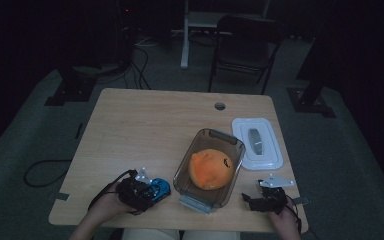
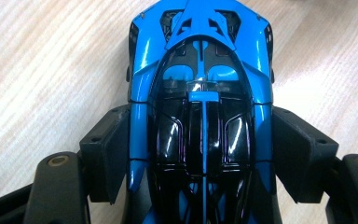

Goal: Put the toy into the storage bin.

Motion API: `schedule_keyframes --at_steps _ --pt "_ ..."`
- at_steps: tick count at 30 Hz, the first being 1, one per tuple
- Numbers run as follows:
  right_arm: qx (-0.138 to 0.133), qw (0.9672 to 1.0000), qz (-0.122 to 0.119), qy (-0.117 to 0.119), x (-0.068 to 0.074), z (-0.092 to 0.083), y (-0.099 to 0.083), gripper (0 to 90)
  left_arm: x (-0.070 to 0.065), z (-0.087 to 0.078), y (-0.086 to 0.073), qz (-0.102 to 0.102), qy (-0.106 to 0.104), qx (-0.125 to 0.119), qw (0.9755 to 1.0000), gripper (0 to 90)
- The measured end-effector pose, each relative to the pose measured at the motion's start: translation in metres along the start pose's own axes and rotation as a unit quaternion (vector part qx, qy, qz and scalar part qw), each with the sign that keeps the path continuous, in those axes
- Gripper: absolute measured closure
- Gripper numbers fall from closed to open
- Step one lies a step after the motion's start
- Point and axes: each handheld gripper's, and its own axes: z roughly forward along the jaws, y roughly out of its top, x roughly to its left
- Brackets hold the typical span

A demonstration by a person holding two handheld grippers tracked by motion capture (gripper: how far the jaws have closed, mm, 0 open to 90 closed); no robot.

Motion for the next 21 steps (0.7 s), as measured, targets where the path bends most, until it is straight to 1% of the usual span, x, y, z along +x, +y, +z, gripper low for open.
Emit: schedule_keyframes --at_steps 1,2,3,4,5,7,8,9,11,13,15,16,17,20,21 --pt "0.001 1.0 -0.005 -0.002 0.002 0.001 0.001 13.9 0.001 -0.001 0.0 -0.008 0.002 -0.002 1.0 28.9" --pt "0.002 1.0 -0.006 0.0 0.003 0.001 0.001 13.9 0.002 -0.002 -0.001 -0.008 0.002 -0.002 1.0 28.9" --pt "-0.002 1.0 -0.006 0.003 0.005 0.001 0.002 13.8 0.003 -0.004 -0.001 -0.013 0.001 -0.005 0.9999 28.8" --pt "-0.008 0.9999 -0.005 0.005 0.006 0.001 0.003 13.9 0.005 -0.006 -0.001 -0.015 0.001 -0.007 0.9999 28.8" --pt "-0.008 0.9999 -0.005 0.005 0.006 0.001 0.003 13.9 0.005 -0.006 -0.001 -0.015 0.001 -0.007 0.9999 28.8" --pt "-0.023 0.9995 0.003 0.021 0.01 0.0 0.007 13.8 0.011 -0.01 -0.001 -0.029 0.005 -0.018 0.9994 28.8" --pt "-0.034 0.9989 0.008 0.03 0.013 0.0 0.01 13.8 0.012 -0.011 -0.001 -0.033 0.008 -0.019 0.9992 28.8" --pt "-0.037 0.9987 0.009 0.034 0.014 0.0 0.011 13.7 0.014 -0.013 -0.001 -0.036 0.008 -0.019 0.9991 28.9" --pt "-0.045 0.9982 0.01 0.038 0.021 0.002 0.015 13.7 0.018 -0.016 0.0 -0.042 0.006 -0.024 0.9988 28.8" --pt "-0.042 0.9983 0.002 0.041 0.027 0.004 0.017 13.0 0.019 -0.019 0.001 -0.041 0.012 -0.024 0.9988 28.8" --pt "-0.039 0.9984 -0.008 0.041 0.033 0.008 0.019 12.9 0.019 -0.022 0.003 -0.036 0.014 -0.022 0.999 28.8" --pt "-0.036 0.9983 -0.009 0.045 0.035 0.01 0.02 12.7 0.02 -0.023 0.004 -0.04 0.013 -0.025 0.9988 28.9" --pt "-0.034 0.9982 -0.012 0.048 0.037 0.012 0.021 12.7 0.021 -0.025 0.005 -0.037 0.012 -0.025 0.9989 28.9" --pt "-0.028 0.9983 -0.022 0.045 0.042 0.016 0.025 12.7 0.024 -0.026 0.008 -0.045 0.017 -0.031 0.9984 28.8" --pt "-0.027 0.9982 -0.02 0.049 0.043 0.017 0.026 12.7 0.025 -0.027 0.009 -0.048 0.017 -0.031 0.9982 28.9"
